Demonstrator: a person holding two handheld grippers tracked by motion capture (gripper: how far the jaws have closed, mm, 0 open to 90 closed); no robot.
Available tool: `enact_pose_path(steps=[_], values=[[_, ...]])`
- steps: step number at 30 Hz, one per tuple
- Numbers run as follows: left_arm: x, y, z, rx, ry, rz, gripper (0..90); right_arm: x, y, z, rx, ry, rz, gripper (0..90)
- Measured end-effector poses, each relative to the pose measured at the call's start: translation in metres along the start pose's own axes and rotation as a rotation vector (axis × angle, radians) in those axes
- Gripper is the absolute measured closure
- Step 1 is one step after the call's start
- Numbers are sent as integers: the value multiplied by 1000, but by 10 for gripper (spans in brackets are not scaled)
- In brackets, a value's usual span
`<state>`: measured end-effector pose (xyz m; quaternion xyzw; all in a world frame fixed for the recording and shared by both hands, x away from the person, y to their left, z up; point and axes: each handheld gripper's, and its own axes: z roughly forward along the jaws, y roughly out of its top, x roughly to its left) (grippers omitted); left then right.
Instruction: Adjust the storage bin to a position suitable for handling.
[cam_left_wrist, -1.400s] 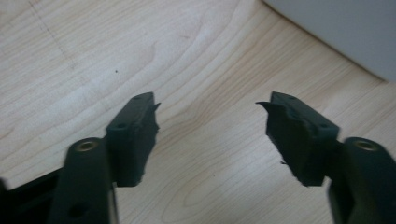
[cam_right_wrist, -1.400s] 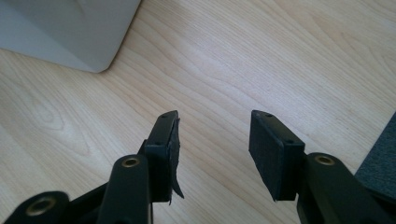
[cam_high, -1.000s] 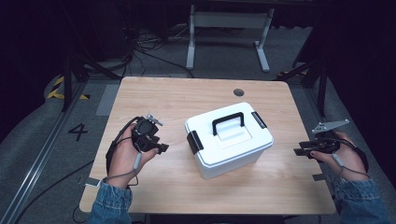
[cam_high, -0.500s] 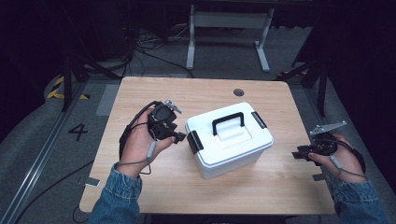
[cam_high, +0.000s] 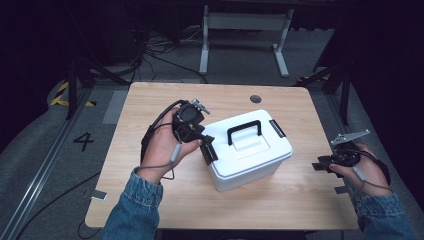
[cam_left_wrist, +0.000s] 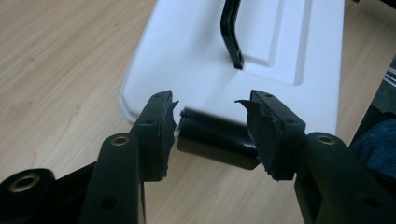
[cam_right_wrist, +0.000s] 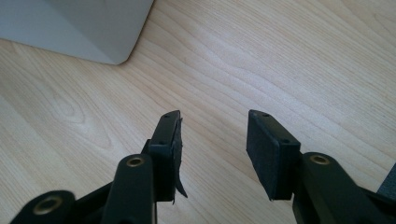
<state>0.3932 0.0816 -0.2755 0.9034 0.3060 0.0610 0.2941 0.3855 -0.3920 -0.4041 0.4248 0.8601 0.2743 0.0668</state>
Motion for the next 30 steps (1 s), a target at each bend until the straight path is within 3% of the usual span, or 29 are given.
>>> enact_pose_path(steps=[10, 16, 21, 30], values=[[-8, 19, 13, -3, -18, 39, 511, 0, 2, 1, -8, 1, -16, 553], [-9, 24, 18, -22, -33, 42, 508, 0, 4, 1, -13, 1, -26, 546], [-8, 29, 29, -55, -70, 48, 512, 1, 5, 2, -15, 3, -30, 544], [-8, 36, 54, -54, -97, 55, 520, 0, 3, 3, -13, 0, -31, 542]])
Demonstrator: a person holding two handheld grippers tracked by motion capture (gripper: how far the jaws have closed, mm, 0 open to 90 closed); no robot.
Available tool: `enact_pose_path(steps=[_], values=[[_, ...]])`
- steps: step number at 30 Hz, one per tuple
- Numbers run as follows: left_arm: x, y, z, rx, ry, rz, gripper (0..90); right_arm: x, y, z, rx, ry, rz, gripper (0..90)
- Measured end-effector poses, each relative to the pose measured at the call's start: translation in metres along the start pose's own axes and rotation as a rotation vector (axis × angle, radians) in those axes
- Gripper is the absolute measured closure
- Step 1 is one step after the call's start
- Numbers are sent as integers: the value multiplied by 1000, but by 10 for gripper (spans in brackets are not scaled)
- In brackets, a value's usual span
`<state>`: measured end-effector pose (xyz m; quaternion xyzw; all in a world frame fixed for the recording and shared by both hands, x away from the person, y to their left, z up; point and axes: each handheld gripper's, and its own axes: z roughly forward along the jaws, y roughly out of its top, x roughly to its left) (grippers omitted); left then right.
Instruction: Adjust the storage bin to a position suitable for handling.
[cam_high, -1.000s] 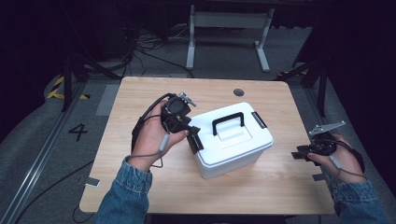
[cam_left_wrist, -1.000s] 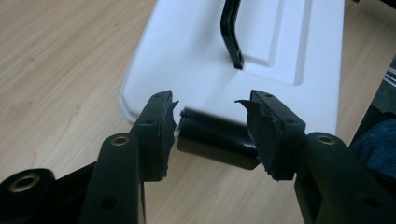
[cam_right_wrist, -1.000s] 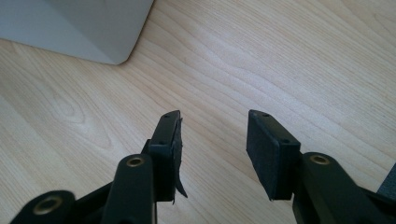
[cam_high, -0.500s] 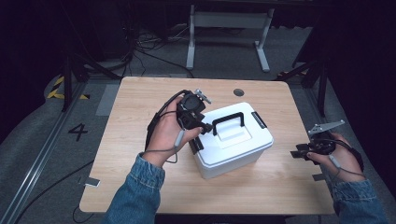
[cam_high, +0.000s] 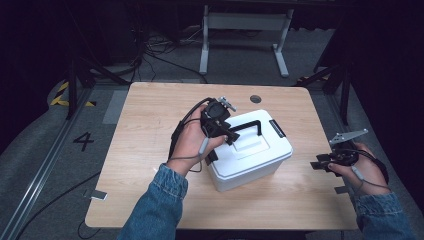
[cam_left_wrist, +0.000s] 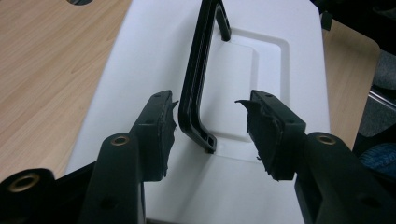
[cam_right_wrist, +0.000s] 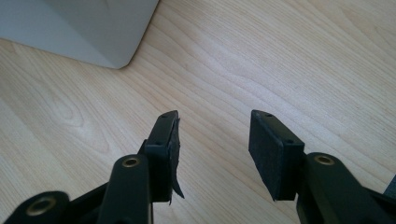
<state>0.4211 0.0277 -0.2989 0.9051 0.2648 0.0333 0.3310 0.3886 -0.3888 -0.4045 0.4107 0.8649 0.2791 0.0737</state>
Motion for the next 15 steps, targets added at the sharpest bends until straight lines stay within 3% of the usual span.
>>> enact_pose_path(steps=[7, 15], values=[[1, 2, 15, -12, -24, 1, 556, 1, 1, 0, 0, 3, -3, 542], [5, 4, 28, 0, -65, -5, 668, 1, 1, 2, 4, 4, -8, 542]])
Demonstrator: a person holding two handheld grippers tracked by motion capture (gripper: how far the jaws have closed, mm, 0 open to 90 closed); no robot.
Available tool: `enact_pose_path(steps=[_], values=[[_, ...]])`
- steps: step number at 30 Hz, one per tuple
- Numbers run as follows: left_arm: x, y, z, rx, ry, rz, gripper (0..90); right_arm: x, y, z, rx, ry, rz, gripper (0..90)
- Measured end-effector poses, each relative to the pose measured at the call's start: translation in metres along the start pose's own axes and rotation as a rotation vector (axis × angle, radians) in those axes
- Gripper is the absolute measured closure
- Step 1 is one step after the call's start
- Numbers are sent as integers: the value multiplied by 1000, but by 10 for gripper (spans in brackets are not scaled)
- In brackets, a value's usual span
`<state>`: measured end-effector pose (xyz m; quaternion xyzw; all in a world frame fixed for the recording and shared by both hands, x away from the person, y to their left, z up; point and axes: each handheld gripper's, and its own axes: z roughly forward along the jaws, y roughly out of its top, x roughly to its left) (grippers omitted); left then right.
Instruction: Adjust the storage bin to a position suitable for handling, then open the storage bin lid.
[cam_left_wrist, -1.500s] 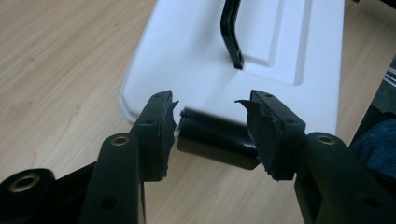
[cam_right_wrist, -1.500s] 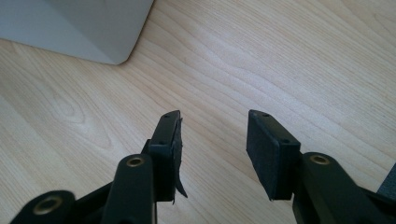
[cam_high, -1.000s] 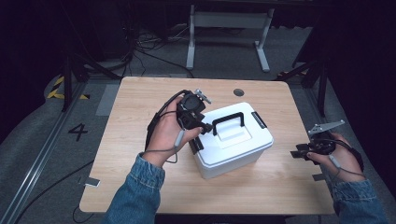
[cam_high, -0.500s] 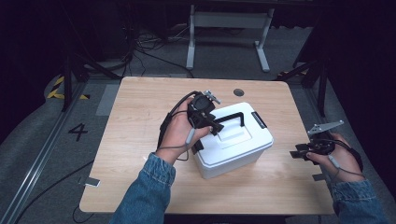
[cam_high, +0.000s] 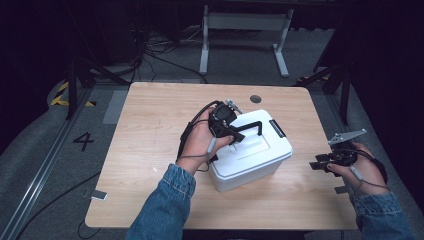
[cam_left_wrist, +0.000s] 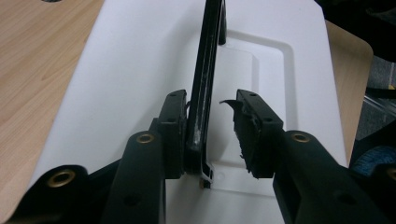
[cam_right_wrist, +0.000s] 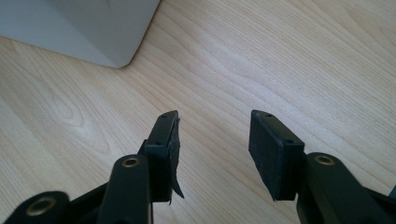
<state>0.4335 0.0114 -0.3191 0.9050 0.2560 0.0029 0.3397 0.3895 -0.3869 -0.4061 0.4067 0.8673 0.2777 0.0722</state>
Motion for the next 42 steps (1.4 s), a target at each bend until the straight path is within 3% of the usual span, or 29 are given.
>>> enact_pose_path(steps=[10, 13, 22, 28, 34, 42], values=[[3, 3, 10, -15, -34, -13, 743, 0, -4, 1, 8, -1, 4, 540], [3, 3, 10, -22, -31, -16, 821, -1, -7, 1, 9, -4, 8, 538], [3, 3, 10, -45, -65, 6, 842, -1, -9, -1, 12, -8, 11, 536], [1, 7, 7, -53, -62, 21, 844, 1, -8, -2, 6, -9, 3, 536], [-3, 10, 1, -80, -71, 12, 845, 2, -6, -1, 4, -5, -5, 536], [-9, 18, -13, -120, -85, 35, 845, 0, -6, -1, 2, -3, -2, 535]])
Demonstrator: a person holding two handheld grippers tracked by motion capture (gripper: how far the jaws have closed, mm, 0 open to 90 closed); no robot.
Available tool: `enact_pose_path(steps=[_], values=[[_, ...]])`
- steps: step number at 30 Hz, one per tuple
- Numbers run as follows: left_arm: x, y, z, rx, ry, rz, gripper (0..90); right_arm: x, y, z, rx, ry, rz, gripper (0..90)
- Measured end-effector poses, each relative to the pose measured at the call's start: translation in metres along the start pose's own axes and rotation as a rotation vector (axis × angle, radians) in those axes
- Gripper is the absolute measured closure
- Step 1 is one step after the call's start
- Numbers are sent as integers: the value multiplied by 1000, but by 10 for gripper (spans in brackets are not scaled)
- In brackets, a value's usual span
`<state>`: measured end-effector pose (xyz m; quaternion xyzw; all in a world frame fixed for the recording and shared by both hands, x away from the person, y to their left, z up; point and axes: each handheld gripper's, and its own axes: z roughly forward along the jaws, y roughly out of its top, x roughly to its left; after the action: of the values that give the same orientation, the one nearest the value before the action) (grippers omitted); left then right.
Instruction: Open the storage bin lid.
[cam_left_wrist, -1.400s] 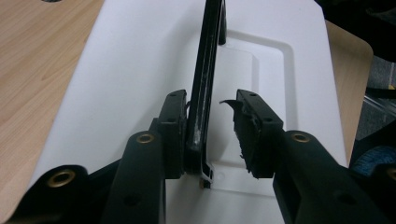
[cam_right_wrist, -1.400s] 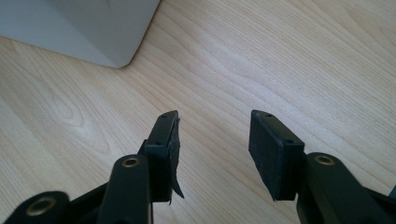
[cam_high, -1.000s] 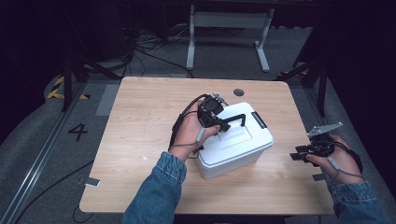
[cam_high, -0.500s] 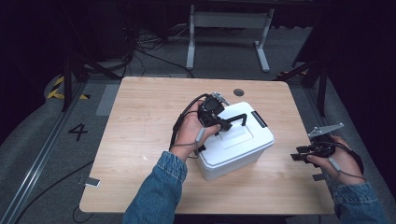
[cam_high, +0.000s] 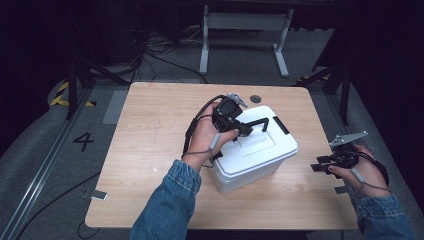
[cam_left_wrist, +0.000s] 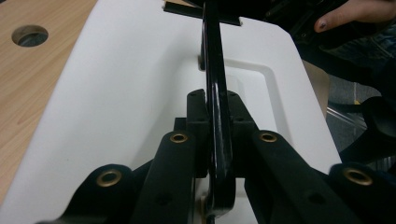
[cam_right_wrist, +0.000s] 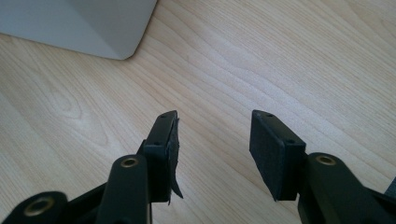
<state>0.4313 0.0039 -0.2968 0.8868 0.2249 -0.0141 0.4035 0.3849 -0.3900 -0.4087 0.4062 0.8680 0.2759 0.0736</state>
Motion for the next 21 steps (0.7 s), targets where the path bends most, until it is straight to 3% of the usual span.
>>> enact_pose_path(steps=[21], values=[[-5, 10, -26, -61, -12, -4, 846, 0, 1, 2, 2, 7, -3, 534]])
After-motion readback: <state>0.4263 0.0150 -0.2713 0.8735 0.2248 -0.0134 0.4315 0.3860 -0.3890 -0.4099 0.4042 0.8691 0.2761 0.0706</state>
